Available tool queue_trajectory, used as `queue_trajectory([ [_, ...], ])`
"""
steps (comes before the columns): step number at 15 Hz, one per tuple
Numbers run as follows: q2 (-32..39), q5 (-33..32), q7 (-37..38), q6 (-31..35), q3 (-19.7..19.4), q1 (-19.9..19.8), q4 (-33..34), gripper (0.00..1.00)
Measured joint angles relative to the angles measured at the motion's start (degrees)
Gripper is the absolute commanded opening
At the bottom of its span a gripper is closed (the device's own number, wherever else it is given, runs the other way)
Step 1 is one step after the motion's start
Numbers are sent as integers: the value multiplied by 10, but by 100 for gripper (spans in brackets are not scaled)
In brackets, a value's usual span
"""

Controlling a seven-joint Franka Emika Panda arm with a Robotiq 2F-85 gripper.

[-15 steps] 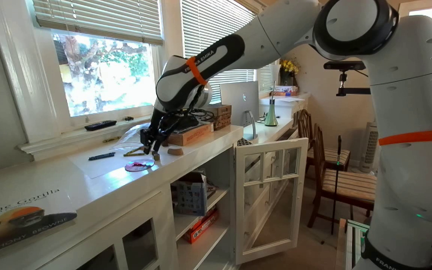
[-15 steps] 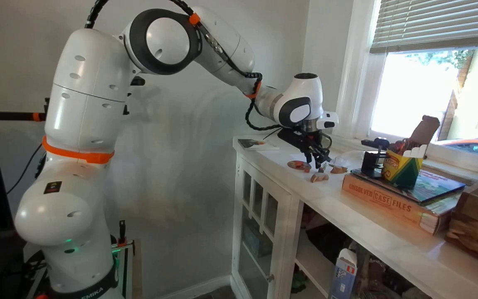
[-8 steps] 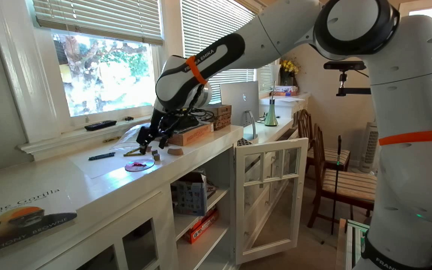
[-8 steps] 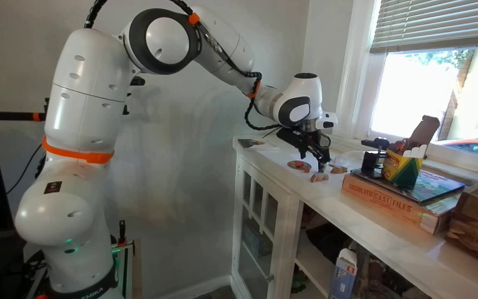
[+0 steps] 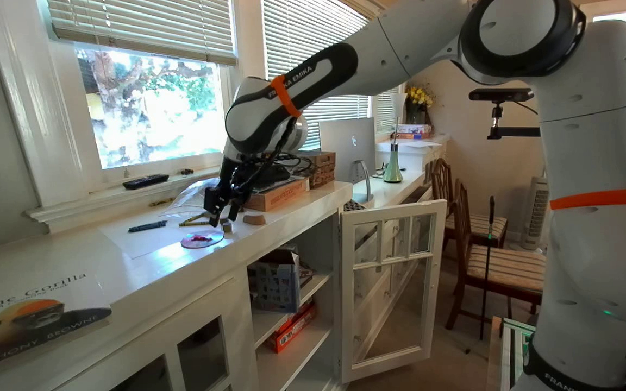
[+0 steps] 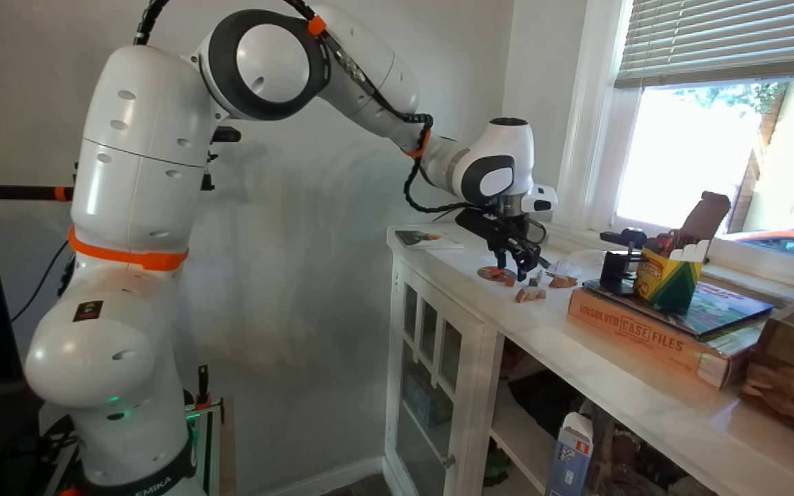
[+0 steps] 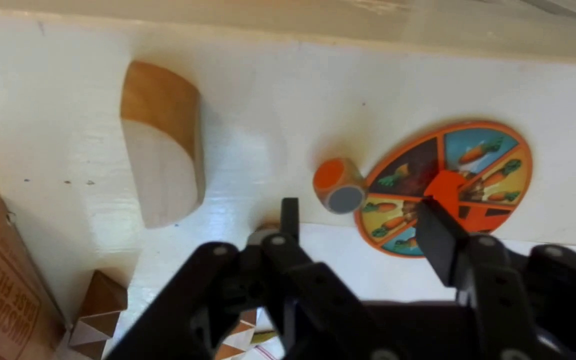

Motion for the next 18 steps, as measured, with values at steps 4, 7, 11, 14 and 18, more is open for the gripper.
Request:
queue_trajectory([
  [4, -7, 0, -6, -13, 0, 0, -2, 2],
  [7, -10, 0, -9, -21, -1, 0, -3, 0],
  [11, -12, -1, -11, -25, -2, 0, -4, 39],
  [14, -14, -1, -18, -25, -2, 0, -5, 64],
  [18, -19, -1, -26, -25, -2, 0, -6, 94],
])
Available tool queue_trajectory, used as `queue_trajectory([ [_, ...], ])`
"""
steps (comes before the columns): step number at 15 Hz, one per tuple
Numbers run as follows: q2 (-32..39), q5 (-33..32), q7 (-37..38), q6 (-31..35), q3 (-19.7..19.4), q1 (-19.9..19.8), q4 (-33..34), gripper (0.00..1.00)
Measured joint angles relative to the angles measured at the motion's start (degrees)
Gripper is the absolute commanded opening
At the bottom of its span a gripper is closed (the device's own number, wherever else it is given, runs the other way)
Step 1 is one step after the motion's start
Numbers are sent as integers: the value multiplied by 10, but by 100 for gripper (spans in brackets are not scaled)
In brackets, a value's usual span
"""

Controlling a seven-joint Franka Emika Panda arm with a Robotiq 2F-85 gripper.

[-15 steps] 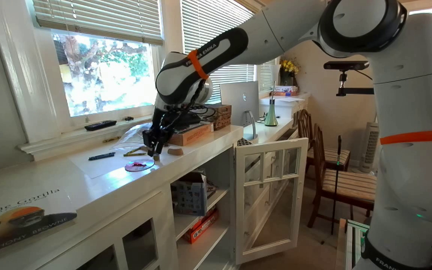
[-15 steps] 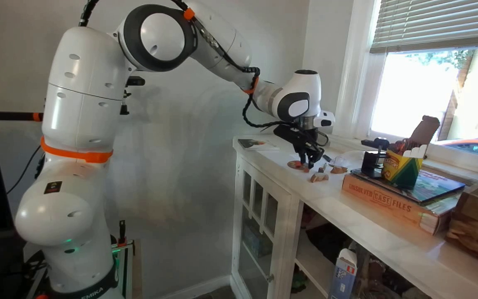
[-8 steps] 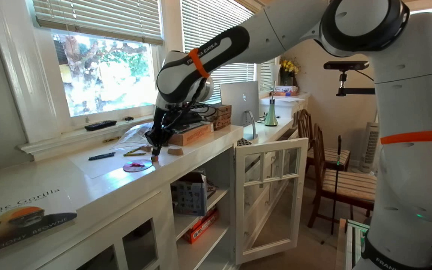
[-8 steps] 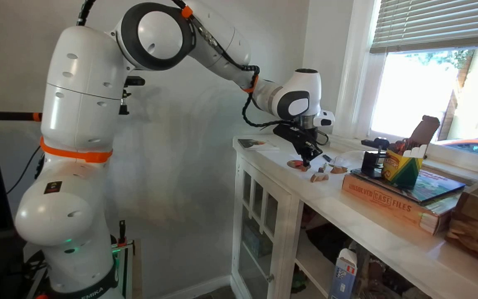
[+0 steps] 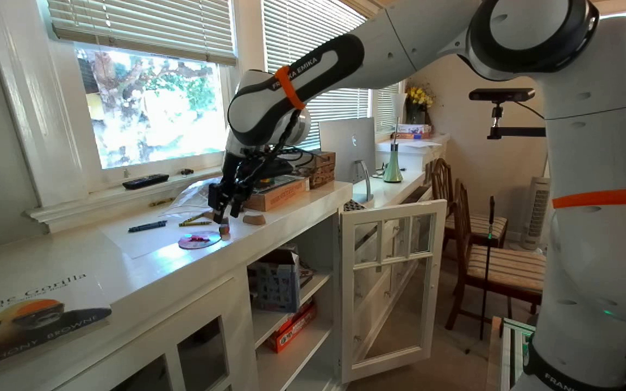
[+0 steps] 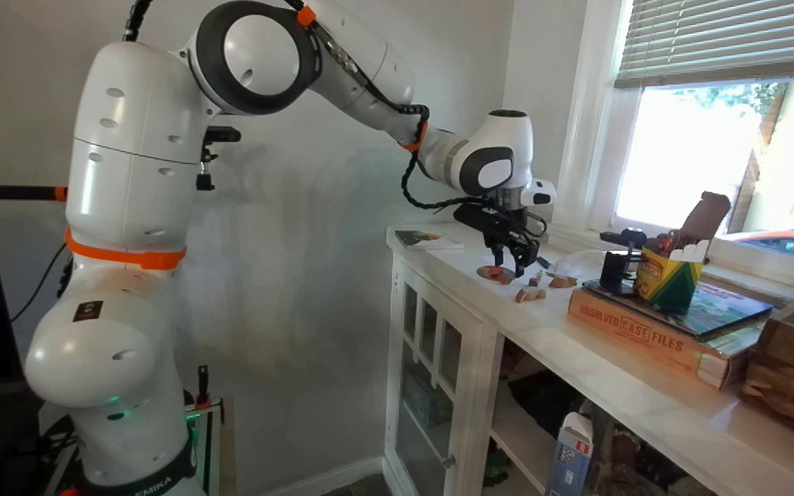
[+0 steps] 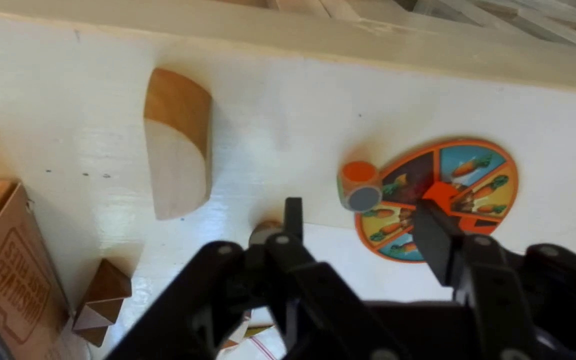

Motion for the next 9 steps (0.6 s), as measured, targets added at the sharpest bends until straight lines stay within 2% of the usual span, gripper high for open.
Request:
queue_trajectory([
  [1, 0, 0, -5, 0, 0, 0, -1, 99],
  [4, 0, 0, -19, 0, 1, 0, -8, 99],
  [5, 0, 0, -23, 0, 1, 0, -10, 80],
  [6, 0, 0, -28, 0, 1, 0, -12, 74],
  [7, 0, -1, -32, 0, 2, 0, -13, 72],
  [9, 0, -1, -39, 2, 2, 0, -14, 58],
])
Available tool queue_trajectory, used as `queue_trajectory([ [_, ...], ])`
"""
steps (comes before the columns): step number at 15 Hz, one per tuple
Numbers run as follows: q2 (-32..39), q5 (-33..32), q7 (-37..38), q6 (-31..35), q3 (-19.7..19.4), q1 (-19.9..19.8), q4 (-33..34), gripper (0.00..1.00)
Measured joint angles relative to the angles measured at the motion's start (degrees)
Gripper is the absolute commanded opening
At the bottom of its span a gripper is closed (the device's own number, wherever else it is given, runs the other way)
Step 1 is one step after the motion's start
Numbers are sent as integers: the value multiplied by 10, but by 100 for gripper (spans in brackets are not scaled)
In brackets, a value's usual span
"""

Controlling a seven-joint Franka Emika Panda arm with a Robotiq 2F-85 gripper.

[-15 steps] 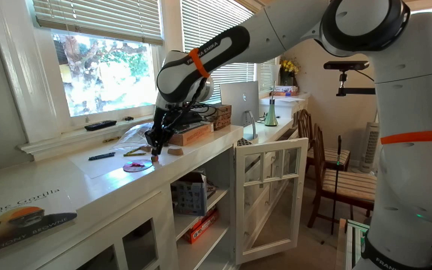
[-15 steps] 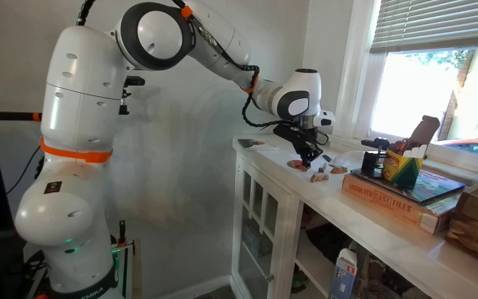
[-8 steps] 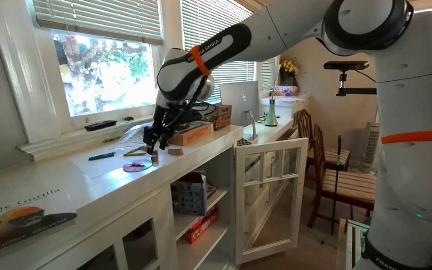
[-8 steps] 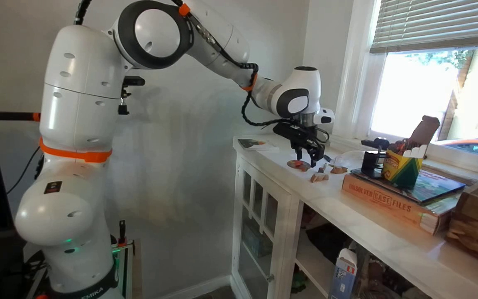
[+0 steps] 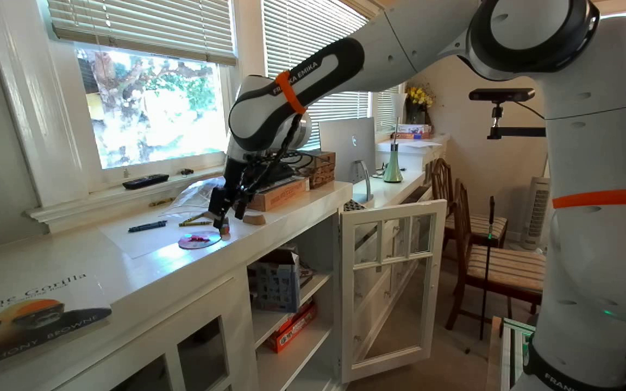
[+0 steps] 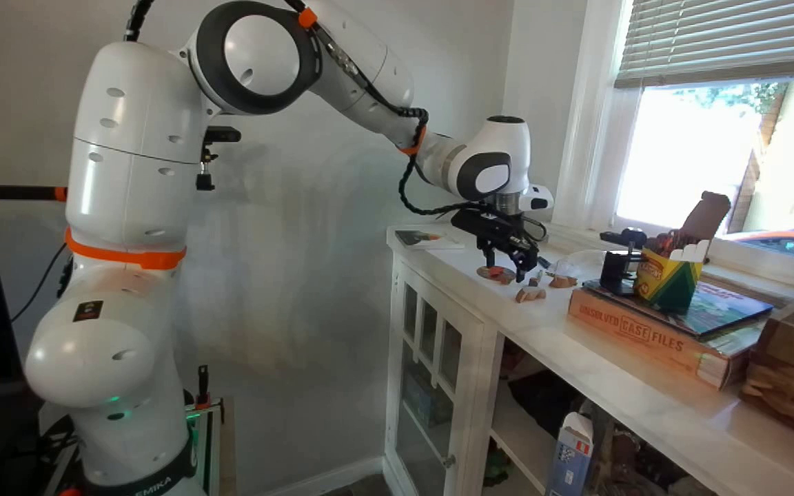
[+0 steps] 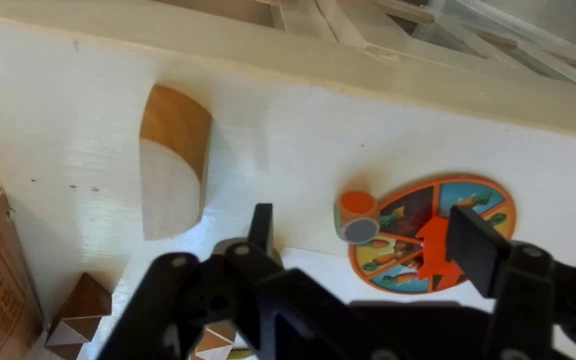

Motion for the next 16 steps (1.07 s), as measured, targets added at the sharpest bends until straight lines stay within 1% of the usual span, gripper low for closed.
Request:
queue_trajectory([
  [1, 0, 0, -2, 1, 0, 0, 0, 48],
  [7, 0, 0, -21, 16, 1, 0, -5, 4],
  [8, 0, 0, -24, 21, 1, 0, -8, 2],
  [9, -1, 0, -26, 27, 1, 0, -9, 4],
  [10, -1, 0, -28, 29, 1, 0, -9, 0],
  [15, -1, 0, -36, 43, 0, 0, -11, 0],
  [16, -1, -1, -36, 45, 0, 0, -11, 17],
])
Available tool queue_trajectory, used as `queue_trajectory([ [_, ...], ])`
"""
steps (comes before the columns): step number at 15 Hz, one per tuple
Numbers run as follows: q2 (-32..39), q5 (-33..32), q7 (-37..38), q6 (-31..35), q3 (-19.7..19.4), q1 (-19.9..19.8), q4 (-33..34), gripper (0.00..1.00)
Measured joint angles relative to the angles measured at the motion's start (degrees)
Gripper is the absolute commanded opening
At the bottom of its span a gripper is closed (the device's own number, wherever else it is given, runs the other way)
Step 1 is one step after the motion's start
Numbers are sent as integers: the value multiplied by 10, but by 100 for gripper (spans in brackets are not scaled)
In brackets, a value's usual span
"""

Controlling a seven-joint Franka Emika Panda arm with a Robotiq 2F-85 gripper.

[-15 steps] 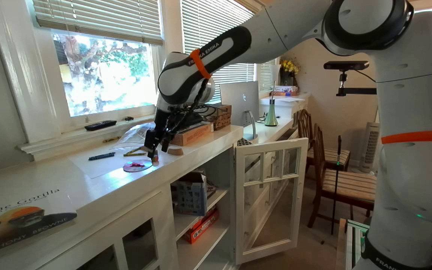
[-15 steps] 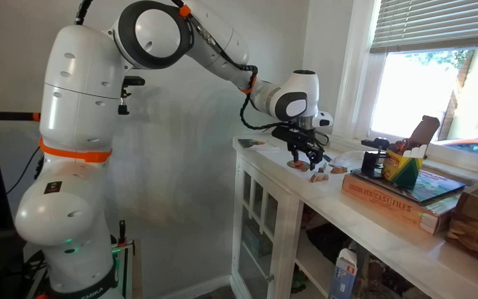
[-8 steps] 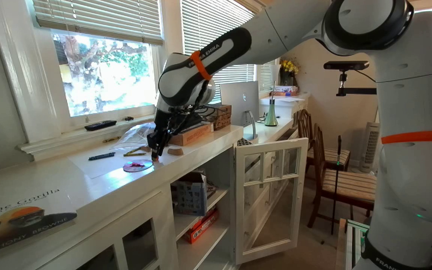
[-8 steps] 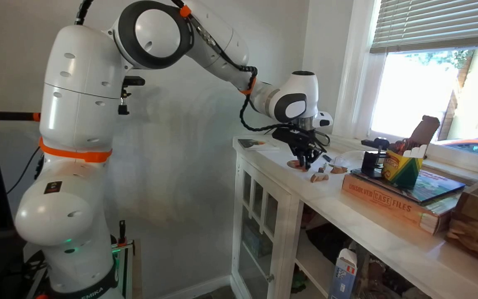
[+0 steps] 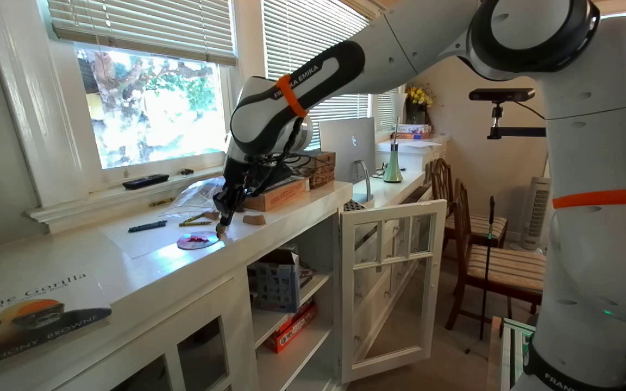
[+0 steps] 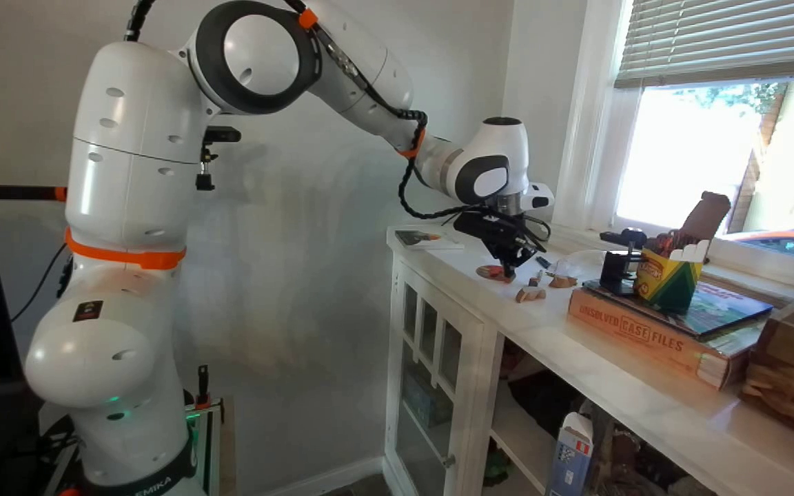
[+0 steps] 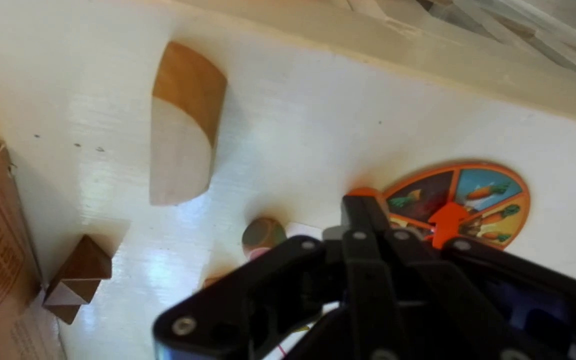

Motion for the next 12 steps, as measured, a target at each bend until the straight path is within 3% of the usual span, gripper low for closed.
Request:
queue_trajectory([
  [9, 1, 0, -5, 4, 0, 0, -1, 87],
  [11, 2, 0, -10, 10, 1, 0, -1, 83],
  [12, 4, 0, -14, 17, 2, 0, -1, 57],
])
